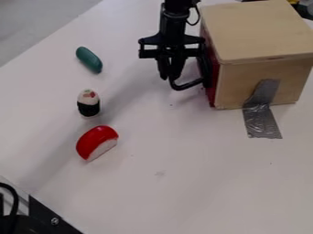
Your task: Open the drawer
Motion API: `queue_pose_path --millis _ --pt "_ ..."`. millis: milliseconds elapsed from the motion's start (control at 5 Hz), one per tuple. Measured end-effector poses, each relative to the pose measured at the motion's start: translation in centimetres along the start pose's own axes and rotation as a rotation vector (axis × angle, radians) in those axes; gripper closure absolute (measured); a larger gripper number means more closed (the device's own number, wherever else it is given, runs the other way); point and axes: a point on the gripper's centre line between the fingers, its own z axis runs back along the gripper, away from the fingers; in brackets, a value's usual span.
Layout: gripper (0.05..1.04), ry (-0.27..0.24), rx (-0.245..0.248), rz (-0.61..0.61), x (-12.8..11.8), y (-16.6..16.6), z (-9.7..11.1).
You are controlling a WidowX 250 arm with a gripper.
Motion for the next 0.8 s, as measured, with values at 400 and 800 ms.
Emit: queue_pose_path --millis 400,800 --pt "0.973 0.003 0.006 0.016 0.9 1.6 -0.3" --pt "0.973 0.021 0.017 0.019 1.9 2.8 -0.4"
